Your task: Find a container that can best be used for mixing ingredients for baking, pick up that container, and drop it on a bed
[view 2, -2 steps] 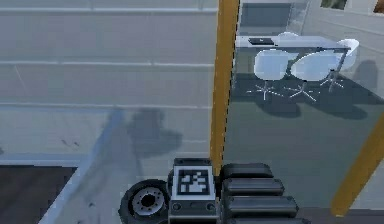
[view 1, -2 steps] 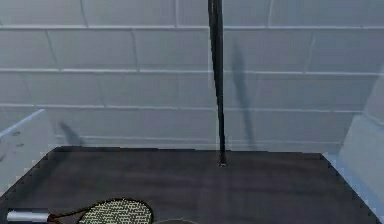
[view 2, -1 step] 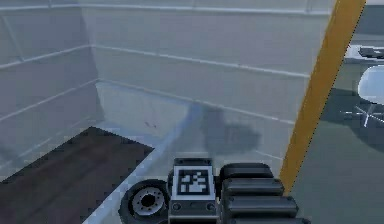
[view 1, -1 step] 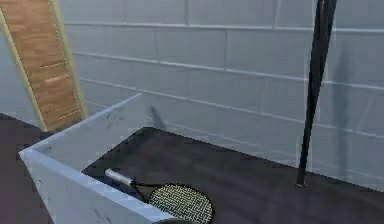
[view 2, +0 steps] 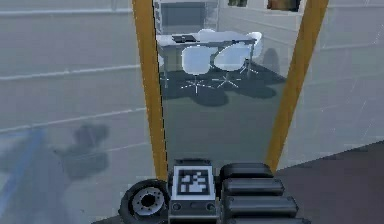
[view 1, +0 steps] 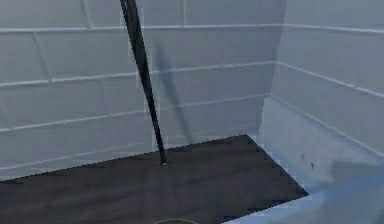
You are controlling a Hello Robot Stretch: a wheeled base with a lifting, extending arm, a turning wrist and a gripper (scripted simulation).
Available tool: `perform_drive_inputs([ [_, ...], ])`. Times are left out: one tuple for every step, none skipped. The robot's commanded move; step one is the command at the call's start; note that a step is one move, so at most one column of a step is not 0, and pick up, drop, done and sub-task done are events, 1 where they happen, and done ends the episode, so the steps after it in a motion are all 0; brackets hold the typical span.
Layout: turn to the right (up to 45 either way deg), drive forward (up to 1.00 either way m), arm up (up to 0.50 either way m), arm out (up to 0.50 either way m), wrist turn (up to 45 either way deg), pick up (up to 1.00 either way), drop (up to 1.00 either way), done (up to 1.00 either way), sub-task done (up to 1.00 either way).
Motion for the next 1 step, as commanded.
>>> perform_drive_inputs([
  [12.0,0.00,0.00,0.00,0.0,0.00,0.00,0.00,0.00],
])
